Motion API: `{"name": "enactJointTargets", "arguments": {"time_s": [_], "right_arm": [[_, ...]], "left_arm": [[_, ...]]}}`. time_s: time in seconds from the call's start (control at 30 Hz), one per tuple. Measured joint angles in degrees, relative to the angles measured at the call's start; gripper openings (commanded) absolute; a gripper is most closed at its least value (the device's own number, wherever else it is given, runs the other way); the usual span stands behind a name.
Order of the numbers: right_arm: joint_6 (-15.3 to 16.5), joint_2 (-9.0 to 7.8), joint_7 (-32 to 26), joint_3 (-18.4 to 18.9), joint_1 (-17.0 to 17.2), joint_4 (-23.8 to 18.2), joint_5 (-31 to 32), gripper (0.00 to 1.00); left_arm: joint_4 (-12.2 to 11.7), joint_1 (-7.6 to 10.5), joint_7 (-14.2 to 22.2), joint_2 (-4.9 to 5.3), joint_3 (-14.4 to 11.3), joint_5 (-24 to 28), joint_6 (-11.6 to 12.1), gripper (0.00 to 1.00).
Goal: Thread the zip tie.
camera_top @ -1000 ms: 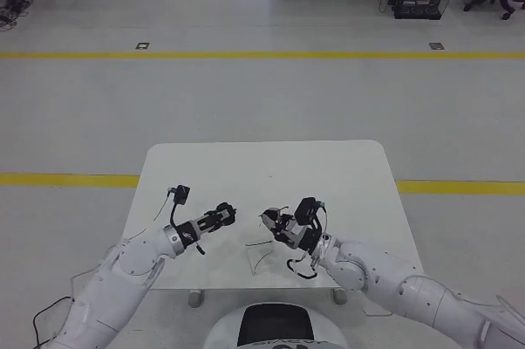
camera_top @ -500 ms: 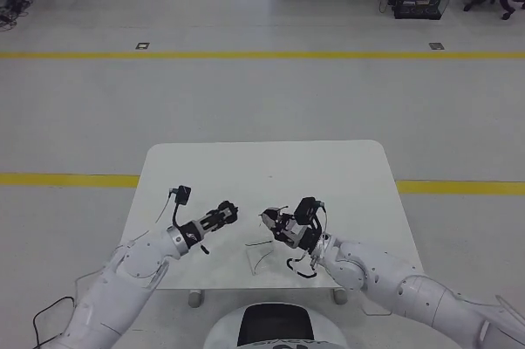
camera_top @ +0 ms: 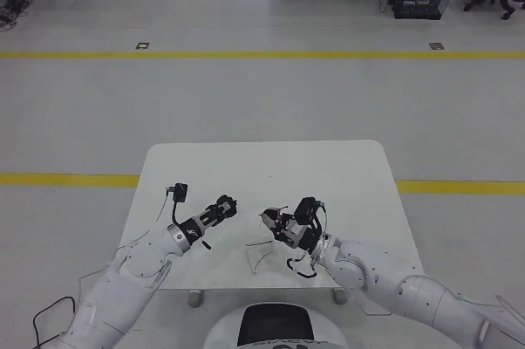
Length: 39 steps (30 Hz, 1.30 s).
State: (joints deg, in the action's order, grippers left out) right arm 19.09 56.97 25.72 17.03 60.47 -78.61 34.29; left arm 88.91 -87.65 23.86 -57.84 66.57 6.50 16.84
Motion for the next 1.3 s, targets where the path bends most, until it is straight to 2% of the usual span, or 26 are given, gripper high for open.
{"name": "enactJointTargets", "arguments": {"time_s": [0.2,0.43,0.7,1.03,1.3], "right_arm": [[-0.48,0.24,-0.12,0.62,0.54,-0.02,-0.39,0.0],[0.43,2.71,-1.42,2.13,1.11,2.77,-1.48,0.0],[0.39,4.84,-1.22,1.54,0.82,4.83,-2.59,0.0],[0.27,4.96,-1.39,1.57,0.93,4.73,-2.54,0.0],[0.4,5.87,-3.27,3.64,2.39,4.07,-1.1,0.0]], "left_arm": [[-0.04,0.04,-0.41,-0.07,-0.28,-0.42,-0.11,0.0],[-0.77,-0.91,-0.73,-0.03,-0.89,-3.51,2.69,0.0],[-0.07,-1.79,-1.25,0.14,-0.82,-6.55,2.64,0.0],[0.57,-1.95,-1.89,0.22,-1.37,-9.02,2.64,0.0],[0.71,-1.97,-2.25,0.29,-1.6,-9.47,2.64,0.0]]}}
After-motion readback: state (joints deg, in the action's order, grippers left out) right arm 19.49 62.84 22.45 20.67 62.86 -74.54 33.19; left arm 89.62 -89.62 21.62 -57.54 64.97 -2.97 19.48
